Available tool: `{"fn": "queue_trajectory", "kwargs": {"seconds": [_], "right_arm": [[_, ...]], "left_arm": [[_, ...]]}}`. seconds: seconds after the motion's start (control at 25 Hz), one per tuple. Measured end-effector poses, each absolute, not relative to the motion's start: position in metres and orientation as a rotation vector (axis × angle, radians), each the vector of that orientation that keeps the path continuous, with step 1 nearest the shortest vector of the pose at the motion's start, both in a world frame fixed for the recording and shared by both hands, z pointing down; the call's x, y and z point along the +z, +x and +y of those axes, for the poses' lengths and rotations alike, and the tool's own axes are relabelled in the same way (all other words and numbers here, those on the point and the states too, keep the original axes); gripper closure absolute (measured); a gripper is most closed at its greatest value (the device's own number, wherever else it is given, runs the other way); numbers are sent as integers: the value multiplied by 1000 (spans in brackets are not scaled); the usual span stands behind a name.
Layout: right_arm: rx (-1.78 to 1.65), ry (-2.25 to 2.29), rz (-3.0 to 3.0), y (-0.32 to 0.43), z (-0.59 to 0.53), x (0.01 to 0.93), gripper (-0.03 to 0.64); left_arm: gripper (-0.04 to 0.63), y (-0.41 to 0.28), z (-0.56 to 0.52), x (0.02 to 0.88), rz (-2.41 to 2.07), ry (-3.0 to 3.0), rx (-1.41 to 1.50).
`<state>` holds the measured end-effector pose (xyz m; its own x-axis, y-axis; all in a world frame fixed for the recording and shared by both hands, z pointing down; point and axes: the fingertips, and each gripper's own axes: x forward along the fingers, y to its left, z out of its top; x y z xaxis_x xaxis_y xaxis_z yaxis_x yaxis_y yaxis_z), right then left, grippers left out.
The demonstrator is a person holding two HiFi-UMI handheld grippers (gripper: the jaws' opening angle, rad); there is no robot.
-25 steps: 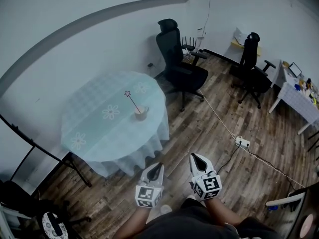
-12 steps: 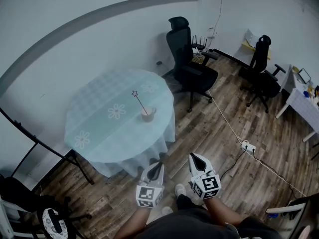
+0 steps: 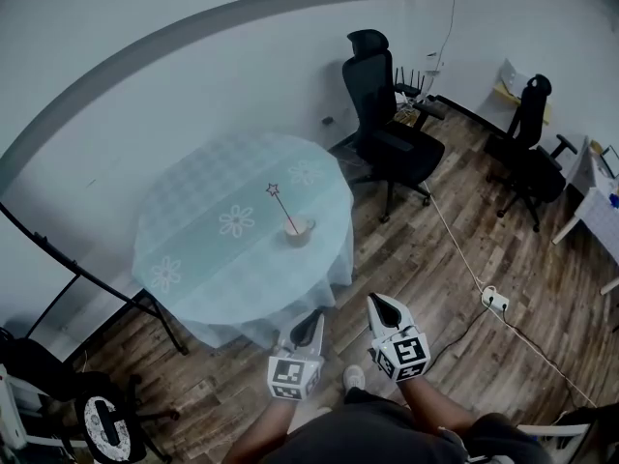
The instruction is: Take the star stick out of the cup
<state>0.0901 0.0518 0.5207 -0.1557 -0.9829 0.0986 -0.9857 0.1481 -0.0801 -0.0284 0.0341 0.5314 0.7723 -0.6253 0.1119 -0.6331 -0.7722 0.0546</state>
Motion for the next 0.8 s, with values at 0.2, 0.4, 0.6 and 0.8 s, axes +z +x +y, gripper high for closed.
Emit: {"fn": "queue_trajectory", "kwargs": {"seconds": [0.2, 0.4, 0.6, 0.8], "right_arm": [[201, 1969, -2413, 94, 18, 523, 612], [221, 1914, -2458, 102, -13, 530, 614], [223, 1872, -2496, 111, -38, 533, 614], [197, 1822, -2553, 117, -49, 527, 613]], "left_arm": [[574, -21, 6, 536, -1067, 2853, 159], [574, -8, -18, 540, -1118, 2818, 182], [574, 1, -40, 543, -1167, 2787, 195], [574, 8, -53, 547, -1220, 2754, 229]]}}
